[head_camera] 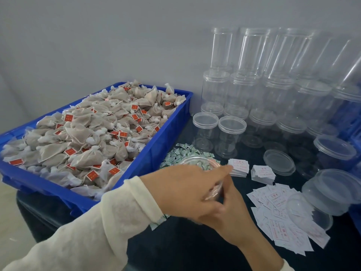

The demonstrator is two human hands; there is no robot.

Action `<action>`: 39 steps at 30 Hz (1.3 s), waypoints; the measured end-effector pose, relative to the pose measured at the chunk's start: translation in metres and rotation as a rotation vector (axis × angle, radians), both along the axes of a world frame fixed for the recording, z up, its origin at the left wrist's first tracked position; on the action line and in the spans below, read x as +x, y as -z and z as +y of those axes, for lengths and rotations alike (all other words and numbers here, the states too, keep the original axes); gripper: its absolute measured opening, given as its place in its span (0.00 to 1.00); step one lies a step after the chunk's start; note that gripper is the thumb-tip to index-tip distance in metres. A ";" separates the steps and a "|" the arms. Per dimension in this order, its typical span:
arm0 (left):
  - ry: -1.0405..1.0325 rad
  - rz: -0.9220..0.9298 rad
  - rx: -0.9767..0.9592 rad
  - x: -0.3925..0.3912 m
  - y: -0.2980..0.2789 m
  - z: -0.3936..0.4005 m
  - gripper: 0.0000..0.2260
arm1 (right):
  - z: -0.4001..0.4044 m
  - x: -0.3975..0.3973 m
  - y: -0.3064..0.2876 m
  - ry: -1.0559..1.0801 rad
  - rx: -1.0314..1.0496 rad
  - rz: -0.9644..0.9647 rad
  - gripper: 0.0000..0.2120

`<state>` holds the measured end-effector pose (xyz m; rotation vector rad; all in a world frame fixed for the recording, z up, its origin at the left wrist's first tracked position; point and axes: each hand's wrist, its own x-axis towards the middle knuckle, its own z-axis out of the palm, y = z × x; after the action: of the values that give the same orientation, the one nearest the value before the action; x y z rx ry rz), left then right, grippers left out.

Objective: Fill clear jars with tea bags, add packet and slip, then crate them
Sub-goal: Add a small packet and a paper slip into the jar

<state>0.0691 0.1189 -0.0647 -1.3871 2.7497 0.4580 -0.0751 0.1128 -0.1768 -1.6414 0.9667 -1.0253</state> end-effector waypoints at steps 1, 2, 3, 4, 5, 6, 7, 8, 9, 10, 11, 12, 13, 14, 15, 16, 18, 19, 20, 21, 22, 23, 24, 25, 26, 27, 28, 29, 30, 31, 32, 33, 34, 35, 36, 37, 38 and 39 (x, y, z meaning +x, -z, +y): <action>-0.014 0.044 -0.014 0.004 -0.005 -0.003 0.31 | -0.002 -0.003 -0.002 0.020 -0.032 0.019 0.38; -0.037 0.110 -0.052 0.009 -0.010 -0.005 0.30 | -0.004 -0.005 -0.004 0.038 -0.058 0.032 0.40; -0.074 0.210 -0.108 0.015 -0.014 -0.008 0.29 | -0.004 -0.009 -0.005 0.064 -0.078 0.042 0.42; -0.122 0.337 -0.184 0.021 -0.016 -0.012 0.27 | -0.004 -0.014 -0.004 0.089 -0.072 0.041 0.43; -0.181 0.460 -0.282 0.026 -0.015 -0.017 0.24 | -0.004 -0.019 -0.002 0.111 -0.069 0.042 0.44; -0.256 0.538 -0.392 0.030 -0.010 -0.024 0.20 | -0.003 -0.023 0.000 0.130 -0.059 0.044 0.44; -0.344 0.561 -0.479 0.033 -0.003 -0.031 0.15 | -0.002 -0.027 0.003 0.146 -0.048 0.053 0.45; -0.430 0.541 -0.517 0.034 0.006 -0.039 0.11 | 0.000 -0.030 0.005 0.154 -0.034 0.056 0.45; -0.495 0.496 -0.505 0.033 0.019 -0.045 0.10 | 0.002 -0.034 0.008 0.159 -0.024 0.054 0.45; -0.533 0.428 -0.460 0.031 0.034 -0.051 0.09 | 0.003 -0.038 0.009 0.163 -0.018 0.052 0.45; -0.555 0.333 -0.403 0.029 0.050 -0.055 0.09 | 0.005 -0.041 0.010 0.168 -0.018 0.054 0.45; -0.568 0.219 -0.339 0.028 0.066 -0.059 0.09 | 0.006 -0.043 0.011 0.171 -0.012 0.060 0.46; -0.575 0.116 -0.281 0.027 0.081 -0.062 0.10 | 0.008 -0.046 0.013 0.172 -0.006 0.070 0.47; -0.584 0.043 -0.230 0.026 0.093 -0.063 0.08 | 0.009 -0.048 0.013 0.172 0.003 0.077 0.48; -0.595 0.002 -0.184 0.025 0.104 -0.065 0.06 | 0.009 -0.051 0.015 0.173 0.011 0.081 0.49; -0.605 -0.022 -0.148 0.024 0.112 -0.066 0.05 | 0.009 -0.053 0.015 0.175 0.013 0.083 0.50; -0.616 -0.052 -0.116 0.022 0.121 -0.069 0.07 | 0.010 -0.056 0.015 0.181 0.009 0.084 0.50; -0.621 -0.056 -0.117 0.021 0.123 -0.071 0.08 | 0.011 -0.057 0.016 0.187 0.008 0.079 0.49; -0.628 -0.051 -0.123 0.021 0.124 -0.072 0.07 | 0.011 -0.057 0.016 0.193 0.011 0.074 0.49; -0.634 -0.042 -0.128 0.021 0.123 -0.074 0.07 | 0.011 -0.058 0.015 0.197 0.013 0.071 0.49; -0.638 -0.033 -0.134 0.021 0.122 -0.075 0.06 | 0.011 -0.058 0.015 0.200 0.015 0.068 0.49; -0.644 -0.023 -0.144 0.021 0.121 -0.076 0.06 | 0.012 -0.059 0.016 0.202 0.016 0.066 0.48; -0.652 -0.004 -0.150 0.022 0.120 -0.078 0.06 | 0.012 -0.059 0.016 0.204 0.018 0.065 0.49; -0.663 0.022 -0.147 0.022 0.119 -0.079 0.06 | 0.012 -0.059 0.016 0.206 0.021 0.065 0.49; -0.671 0.046 -0.135 0.023 0.118 -0.080 0.07 | 0.012 -0.060 0.017 0.208 0.024 0.066 0.50; -0.678 0.070 -0.117 0.023 0.116 -0.080 0.07 | 0.012 -0.060 0.017 0.208 0.025 0.068 0.50; -0.682 0.107 -0.098 0.024 0.114 -0.081 0.07 | 0.012 -0.061 0.017 0.207 0.027 0.070 0.50; -0.684 0.165 -0.081 0.025 0.111 -0.081 0.07 | 0.012 -0.061 0.017 0.204 0.030 0.070 0.50; -0.681 0.237 -0.071 0.024 0.107 -0.080 0.06 | 0.012 -0.061 0.017 0.201 0.035 0.065 0.50; -0.671 0.315 -0.075 0.024 0.100 -0.078 0.05 | 0.012 -0.061 0.017 0.199 0.040 0.057 0.50; -0.659 0.395 -0.088 0.022 0.092 -0.076 0.03 | 0.012 -0.061 0.017 0.197 0.043 0.048 0.50; -0.647 0.480 -0.107 0.020 0.083 -0.072 0.03 | 0.012 -0.061 0.017 0.199 0.042 0.042 0.49; -0.633 0.566 -0.121 0.017 0.073 -0.067 0.04 | 0.011 -0.060 0.017 0.202 0.036 0.038 0.48; -0.610 0.654 -0.123 0.012 0.062 -0.060 0.05 | 0.011 -0.060 0.016 0.204 0.030 0.035 0.47; -0.570 0.736 -0.110 0.007 0.051 -0.054 0.04 | 0.011 -0.059 0.016 0.205 0.026 0.031 0.46; -0.514 0.803 -0.086 0.002 0.040 -0.047 0.03 | 0.011 -0.059 0.016 0.205 0.024 0.030 0.46; -0.450 0.842 -0.060 -0.004 0.030 -0.039 0.03 | 0.011 -0.059 0.015 0.207 0.022 0.033 0.46; -0.387 0.851 -0.038 -0.010 0.023 -0.032 0.04 | 0.010 -0.059 0.015 0.207 0.022 0.034 0.47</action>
<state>0.0595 0.0865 -0.0875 -2.1409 3.0398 1.2811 -0.1341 0.1232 -0.1922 -1.5689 1.1857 -1.1232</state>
